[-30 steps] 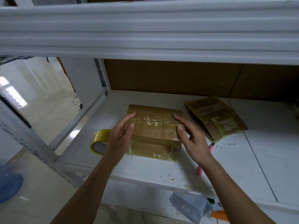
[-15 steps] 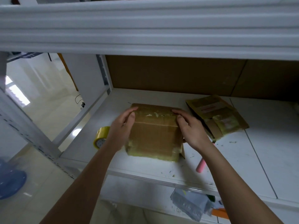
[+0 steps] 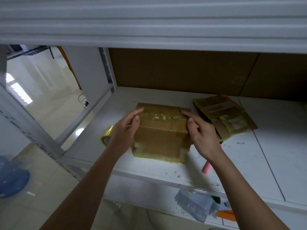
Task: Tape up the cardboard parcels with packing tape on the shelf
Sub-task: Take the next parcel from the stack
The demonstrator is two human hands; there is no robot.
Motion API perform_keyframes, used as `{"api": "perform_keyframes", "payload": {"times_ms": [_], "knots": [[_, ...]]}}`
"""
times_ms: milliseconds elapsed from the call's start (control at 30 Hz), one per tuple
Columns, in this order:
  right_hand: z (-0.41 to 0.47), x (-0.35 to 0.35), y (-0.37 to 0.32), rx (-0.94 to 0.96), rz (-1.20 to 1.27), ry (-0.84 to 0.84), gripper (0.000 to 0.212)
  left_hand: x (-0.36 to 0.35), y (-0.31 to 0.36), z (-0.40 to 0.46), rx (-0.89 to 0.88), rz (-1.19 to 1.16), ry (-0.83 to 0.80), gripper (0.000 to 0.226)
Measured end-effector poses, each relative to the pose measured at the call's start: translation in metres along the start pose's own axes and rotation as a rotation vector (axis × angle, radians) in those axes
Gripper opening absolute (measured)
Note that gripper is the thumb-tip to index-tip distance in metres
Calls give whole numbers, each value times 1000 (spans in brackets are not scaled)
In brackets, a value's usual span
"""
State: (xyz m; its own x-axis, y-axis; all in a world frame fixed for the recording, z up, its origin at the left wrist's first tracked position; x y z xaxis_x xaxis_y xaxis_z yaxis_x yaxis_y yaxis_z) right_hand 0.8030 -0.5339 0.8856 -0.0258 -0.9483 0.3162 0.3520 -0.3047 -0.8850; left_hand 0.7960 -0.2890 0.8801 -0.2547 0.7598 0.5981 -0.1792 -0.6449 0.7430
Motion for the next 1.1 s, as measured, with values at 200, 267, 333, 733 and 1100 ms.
{"api": "perform_keyframes", "payload": {"times_ms": [200, 267, 333, 733, 1100], "knots": [[6, -1, 4, 89, 10, -4, 35, -3, -1, 1, -8, -49, 32, 34], [5, -2, 4, 148, -26, -13, 37, -5, -4, -2, -14, -51, 36, 34], [1, -4, 10, 195, -69, -12, 39, -11, -7, -8, -13, -60, 32, 35], [-10, -5, 24, -97, -32, -54, 31, -17, -11, -19, 28, -30, -50, 31], [-23, -8, 25, -230, 78, 36, 8, -17, -15, -45, 76, -147, -22, 27]]}}
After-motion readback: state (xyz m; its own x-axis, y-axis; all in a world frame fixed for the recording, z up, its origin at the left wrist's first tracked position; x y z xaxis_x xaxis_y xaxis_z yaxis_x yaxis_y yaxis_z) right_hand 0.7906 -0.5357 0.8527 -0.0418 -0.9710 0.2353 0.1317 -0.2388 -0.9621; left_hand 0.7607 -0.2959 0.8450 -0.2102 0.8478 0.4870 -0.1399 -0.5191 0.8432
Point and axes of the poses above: each hand's wrist, its own z-axis towards the middle knuckle, its own x-axis out of the back of the hand, y = z × x, the point moved 5 cm from there along z, towards the middle knuckle, and after that the axes turned 10 degrees about z, right-handed, at the moved point
